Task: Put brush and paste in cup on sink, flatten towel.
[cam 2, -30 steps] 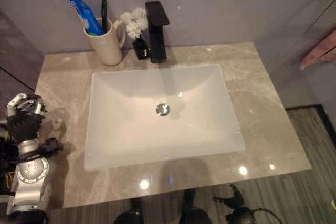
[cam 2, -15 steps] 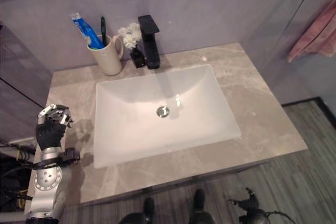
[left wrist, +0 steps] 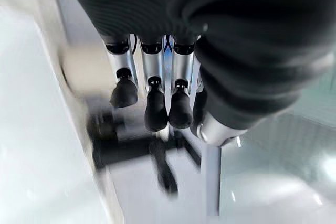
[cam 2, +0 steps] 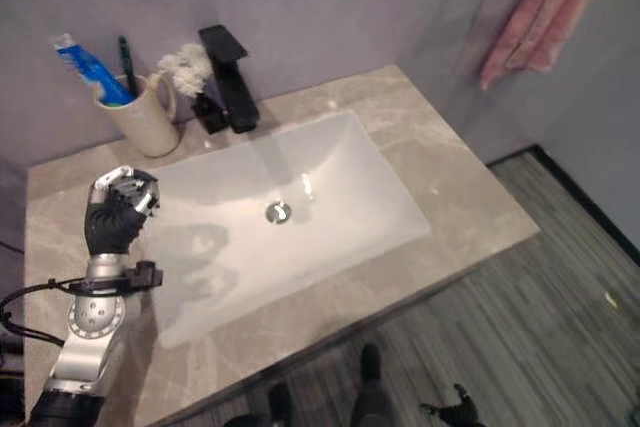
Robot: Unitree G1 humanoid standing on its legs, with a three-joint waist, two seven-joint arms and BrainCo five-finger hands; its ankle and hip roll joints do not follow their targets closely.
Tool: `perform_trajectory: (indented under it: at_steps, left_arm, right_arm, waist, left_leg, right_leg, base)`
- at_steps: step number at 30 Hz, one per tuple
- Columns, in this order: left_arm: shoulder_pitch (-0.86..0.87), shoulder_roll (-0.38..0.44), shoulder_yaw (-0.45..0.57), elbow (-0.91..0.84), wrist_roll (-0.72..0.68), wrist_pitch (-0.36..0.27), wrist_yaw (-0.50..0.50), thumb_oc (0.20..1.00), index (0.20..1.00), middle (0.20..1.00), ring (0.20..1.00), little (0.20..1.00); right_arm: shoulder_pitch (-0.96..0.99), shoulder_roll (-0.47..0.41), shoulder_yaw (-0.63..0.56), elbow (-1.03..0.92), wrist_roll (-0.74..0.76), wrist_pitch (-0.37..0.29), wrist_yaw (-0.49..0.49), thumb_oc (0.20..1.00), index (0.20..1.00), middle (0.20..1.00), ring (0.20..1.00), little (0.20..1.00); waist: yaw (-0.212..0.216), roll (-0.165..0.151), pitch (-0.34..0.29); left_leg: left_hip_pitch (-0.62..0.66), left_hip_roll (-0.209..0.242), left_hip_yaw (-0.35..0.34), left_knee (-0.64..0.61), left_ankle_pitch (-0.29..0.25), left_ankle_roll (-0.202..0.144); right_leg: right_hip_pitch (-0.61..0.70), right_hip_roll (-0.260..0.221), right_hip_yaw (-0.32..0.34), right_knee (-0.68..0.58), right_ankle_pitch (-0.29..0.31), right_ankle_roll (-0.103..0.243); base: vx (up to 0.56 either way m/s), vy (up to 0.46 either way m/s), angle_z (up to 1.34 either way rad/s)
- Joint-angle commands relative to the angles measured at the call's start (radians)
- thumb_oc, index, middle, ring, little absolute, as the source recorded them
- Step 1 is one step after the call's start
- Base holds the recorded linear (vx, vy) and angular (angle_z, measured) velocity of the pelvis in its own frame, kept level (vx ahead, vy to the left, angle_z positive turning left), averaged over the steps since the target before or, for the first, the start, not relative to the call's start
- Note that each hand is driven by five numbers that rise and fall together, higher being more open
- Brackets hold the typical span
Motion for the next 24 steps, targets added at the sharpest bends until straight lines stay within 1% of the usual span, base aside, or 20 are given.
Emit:
perform_trajectory:
  at_steps: [1,3,5,7,8,9,10,11,12,13,14,15,17,18,19,20,21,22,23,24]
  left_arm:
    - [0.003,-0.006,0.004,-0.063,0.019,-0.059,0.003,0.2,0.2,0.2,0.2,0.2]
    - [0.014,-0.006,0.004,-0.071,0.02,-0.05,-0.004,0.2,0.2,0.2,0.2,0.2]
    - [0.023,-0.006,-0.009,-0.078,0.029,-0.043,-0.015,0.2,0.2,0.2,0.2,0.2]
    - [0.029,-0.008,-0.018,-0.078,0.045,-0.035,-0.017,0.2,0.2,0.2,0.2,0.2]
    - [0.03,-0.011,-0.024,-0.077,0.048,-0.033,-0.018,0.2,0.2,0.2,0.2,0.2]
    - [0.03,-0.015,-0.029,-0.071,0.053,-0.03,-0.019,0.2,0.2,0.2,0.2,0.2]
    - [0.029,-0.015,-0.03,-0.07,0.053,-0.031,-0.019,0.2,0.2,0.2,0.2,0.2]
    - [0.026,-0.015,-0.035,-0.063,0.062,-0.027,-0.012,0.2,0.2,0.2,0.2,0.2]
    - [0.019,-0.019,-0.038,-0.051,0.068,-0.025,-0.005,0.2,0.2,0.2,0.2,0.2]
    - [-0.016,-0.037,-0.065,-0.005,0.06,-0.02,0.006,0.2,0.2,0.2,0.2,0.2]
    - [-0.028,-0.045,-0.073,0.007,0.062,-0.019,0.012,0.2,0.2,0.2,0.2,0.2]
    - [-0.039,-0.054,-0.086,0.018,0.061,-0.015,0.013,0.2,0.2,0.2,0.2,0.2]
    - [-0.061,-0.072,-0.109,0.053,0.075,-0.01,0.018,0.2,0.2,0.2,0.2,0.2]
    - [-0.068,-0.075,-0.117,0.063,0.083,-0.007,0.021,0.2,0.2,0.2,0.2,0.2]
    - [-0.08,-0.078,-0.128,0.074,0.089,-0.006,0.021,0.2,0.2,0.2,0.2,0.2]
    - [-0.089,-0.086,-0.137,0.079,0.086,-0.005,0.025,0.2,0.2,0.2,0.2,0.2]
    - [-0.092,-0.087,-0.139,0.081,0.086,-0.006,0.025,0.2,0.2,0.2,0.2,0.2]
    - [-0.101,-0.099,-0.159,0.096,0.094,0.0,0.031,0.2,0.2,0.2,0.2,0.2]
    - [-0.102,-0.098,-0.161,0.106,0.097,0.0,0.03,0.2,0.2,0.2,0.2,0.2]
    - [-0.096,-0.094,-0.161,0.11,0.1,-0.002,0.032,0.2,0.2,0.2,0.2,0.2]
  right_arm:
    - [0.026,0.0,0.01,0.022,-0.009,0.012,-0.025,1.0,1.0,1.0,1.0,1.0]
    - [0.018,0.003,0.005,0.036,-0.015,0.018,-0.029,1.0,1.0,1.0,1.0,1.0]
    - [0.009,0.004,-0.007,0.059,-0.014,0.023,-0.033,1.0,1.0,1.0,1.0,1.0]
    - [0.001,0.006,-0.015,0.066,-0.011,0.024,-0.037,1.0,1.0,1.0,1.0,1.0]
    - [0.0,0.007,-0.018,0.068,-0.01,0.025,-0.037,1.0,1.0,1.0,1.0,1.0]
    - [-0.004,0.008,-0.012,0.066,-0.011,0.025,-0.035,1.0,1.0,1.0,1.0,1.0]
    - [-0.003,0.008,-0.013,0.066,-0.011,0.025,-0.035,1.0,1.0,1.0,1.0,1.0]
    - [-0.005,0.012,-0.01,0.057,-0.009,0.022,-0.04,1.0,1.0,1.0,1.0,1.0]
    - [0.0,0.012,-0.007,0.048,-0.006,0.02,-0.039,1.0,1.0,1.0,1.0,1.0]
    - [0.012,0.012,0.018,0.013,-0.005,0.007,-0.035,1.0,1.0,1.0,1.0,1.0]
    - [0.017,0.005,0.022,0.002,-0.006,0.005,-0.036,1.0,1.0,1.0,1.0,1.0]
    - [0.022,0.0,0.024,-0.002,-0.005,0.003,-0.037,1.0,1.0,1.0,1.0,1.0]
    - [0.024,-0.011,0.034,0.0,-0.008,0.0,-0.037,1.0,1.0,1.0,1.0,1.0]
    - [0.02,-0.02,0.037,0.003,-0.01,0.0,-0.039,1.0,1.0,1.0,1.0,1.0]
    - [0.016,-0.028,0.037,0.015,-0.009,0.001,-0.04,1.0,1.0,1.0,1.0,1.0]
    - [0.013,-0.034,0.037,0.02,-0.009,0.0,-0.041,1.0,1.0,1.0,1.0,1.0]
    - [0.012,-0.035,0.036,0.021,-0.009,0.0,-0.041,1.0,1.0,1.0,1.0,1.0]
    - [-0.005,-0.051,0.027,0.029,0.005,0.003,-0.038,1.0,1.0,1.0,1.0,1.0]
    - [-0.008,-0.051,0.02,0.038,0.009,0.002,-0.037,1.0,1.0,1.0,1.0,1.0]
    - [-0.003,-0.05,0.014,0.044,0.012,0.001,-0.039,1.0,1.0,1.0,1.0,1.0]
  waist:
    - [0.012,0.05,-0.02]
    - [0.026,0.051,-0.035]
    - [0.041,0.051,-0.056]
    - [0.049,0.042,-0.072]
    - [0.052,0.034,-0.08]
    - [0.055,0.027,-0.088]
    - [0.06,0.027,-0.087]
    - [0.058,0.025,-0.091]
    - [0.052,0.024,-0.094]
    - [0.023,0.016,-0.098]
    - [0.016,0.015,-0.095]
    - [0.003,0.013,-0.094]
    - [-0.008,0.012,-0.087]
    - [-0.009,0.013,-0.081]
    - [-0.003,0.018,-0.07]
    - [0.005,0.022,-0.06]
    - [0.003,0.025,-0.058]
    - [0.038,0.016,-0.038]
    - [0.038,0.013,-0.035]
    - [0.037,0.012,-0.037]
  left_leg:
    - [-0.006,0.018,-0.028,-0.039,-0.002,-0.008]
    - [-0.006,0.034,0.032,-0.054,0.011,-0.006]
    - [-0.004,0.04,0.08,-0.051,0.011,-0.004]
    - [-0.006,0.048,0.125,-0.025,0.001,-0.005]
    - [-0.006,0.055,0.153,-0.009,-0.002,-0.01]
    - [-0.007,0.062,0.175,0.004,-0.006,-0.015]
    - [-0.006,0.066,0.18,0.008,-0.009,-0.017]
    - [0.001,0.079,0.201,0.017,-0.008,-0.024]
    - [0.002,0.096,0.218,0.034,-0.01,-0.031]
    - [0.006,0.168,0.239,0.084,0.0,-0.062]
    - [0.008,0.198,0.245,0.113,0.001,-0.074]
    - [0.011,0.217,0.251,0.128,0.004,-0.081]
    - [0.011,0.264,0.254,0.189,0.004,-0.101]
    - [0.003,0.279,0.242,0.233,0.019,-0.109]
    - [-0.013,0.293,0.208,0.285,0.045,-0.125]
    - [-0.033,0.295,0.153,0.333,0.069,-0.136]
    - [-0.038,0.3,0.147,0.342,0.067,-0.14]
    - [-0.117,0.169,-0.047,0.377,0.061,-0.102]
    - [-0.132,0.156,-0.059,0.362,0.039,-0.088]
    - [-0.122,0.15,-0.05,0.328,0.029,-0.078]
  right_leg:
    - [0.044,-0.145,-0.146,0.17,-0.197,0.047]
    - [0.08,-0.172,-0.188,0.242,-0.218,0.05]
    - [0.128,-0.192,-0.239,0.282,-0.22,0.057]
    - [0.172,-0.185,-0.287,0.278,-0.223,0.062]
    - [0.196,-0.172,-0.308,0.254,-0.224,0.065]
    - [0.212,-0.159,-0.314,0.217,-0.231,0.065]
    - [0.215,-0.154,-0.311,0.209,-0.227,0.064]
    - [0.207,-0.151,-0.305,0.192,-0.227,0.063]
    - [0.206,-0.139,-0.284,0.184,-0.244,0.056]
    - [0.21,-0.065,-0.213,0.144,-0.304,0.018]
    - [0.214,-0.04,-0.196,0.137,-0.319,0.002]
    - [0.218,-0.022,-0.18,0.13,-0.329,-0.007]
    - [0.233,0.022,-0.16,0.109,-0.351,-0.03]
    - [0.239,0.036,-0.149,0.105,-0.362,-0.038]
    - [0.249,0.056,-0.137,0.104,-0.373,-0.052]
    - [0.255,0.072,-0.122,0.107,-0.384,-0.066]
    - [0.256,0.075,-0.125,0.107,-0.386,-0.068]
    - [0.247,0.077,-0.074,0.101,-0.37,-0.081]
    - [0.255,0.08,-0.06,0.096,-0.368,-0.078]
    - [0.259,0.084,-0.049,0.09,-0.366,-0.078]
  base:
    - [-0.11,-0.034,-0.97]
    - [-0.14,-0.042,-1.14]
    - [-0.05,-0.054,-1.18]
    - [-0.01,-0.128,-1.06]
    - [0.0,-0.185,-0.96]
    - [0.0,-0.137,-0.92]
    - [0.02,-0.153,-1.36]
    - [0.05,-0.176,-1.35]
    - [0.12,-0.517,-1.83]
    - [0.13,-0.576,-1.6]
    - [0.13,-0.585,-1.65]
    - [0.08,-0.362,-1.27]
    - [0.09,-0.327,-0.75]
    - [0.1,-0.285,-0.44]
    - [0.1,-0.255,-0.69]
    - [0.06,-0.177,-0.89]
    - [-0.01,-0.17,-0.8]
    - [0.0,-0.117,-0.48]
    - [0.04,-0.124,-0.59]
    - [0.12,-0.052,-0.85]
